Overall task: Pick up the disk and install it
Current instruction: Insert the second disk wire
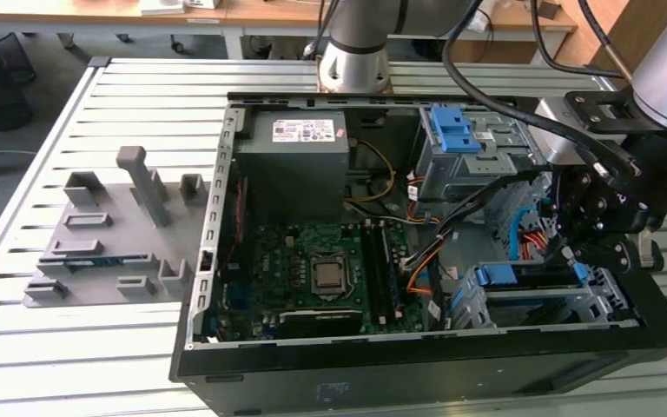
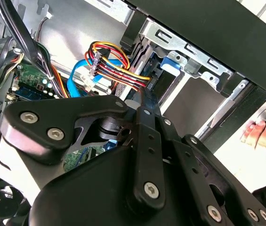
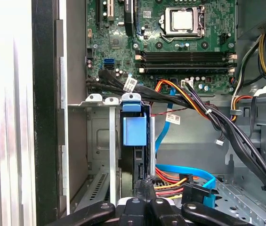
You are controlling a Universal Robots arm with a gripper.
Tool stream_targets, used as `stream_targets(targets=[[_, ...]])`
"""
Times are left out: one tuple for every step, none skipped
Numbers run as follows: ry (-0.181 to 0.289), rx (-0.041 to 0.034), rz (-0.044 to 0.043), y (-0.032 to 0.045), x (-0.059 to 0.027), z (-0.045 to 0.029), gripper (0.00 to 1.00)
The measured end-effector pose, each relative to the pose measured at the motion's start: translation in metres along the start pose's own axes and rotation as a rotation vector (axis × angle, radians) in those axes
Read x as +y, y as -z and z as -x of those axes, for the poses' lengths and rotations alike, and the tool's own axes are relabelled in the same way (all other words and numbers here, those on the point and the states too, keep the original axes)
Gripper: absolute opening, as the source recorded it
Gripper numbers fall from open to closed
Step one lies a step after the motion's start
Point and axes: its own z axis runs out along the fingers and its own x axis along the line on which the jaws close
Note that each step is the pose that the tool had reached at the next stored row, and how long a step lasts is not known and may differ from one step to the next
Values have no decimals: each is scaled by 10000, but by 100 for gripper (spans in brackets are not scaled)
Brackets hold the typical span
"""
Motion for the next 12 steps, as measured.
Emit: stream_targets(targets=[[0, 0, 0, 0, 0, 0, 11], [1, 0, 0, 0, 0, 0, 11], [0, 0, 0, 0, 0, 0, 11], [0, 0, 0, 0, 0, 0, 11], [0, 0, 0, 0, 0, 0, 11], [0, -1, 0, 0, 0, 0, 11], [2, -1, 0, 0, 1, 0, 11], [1, -1, 0, 0, 5, 0, 11], [0, -1, 1, 0, 12, 0, 11], [0, 1, 1, 1, 26, 0, 11], [1, 1, 1, 1, 42, -1, 11], [0, 0, 0, 1, 66, -2, 11]])
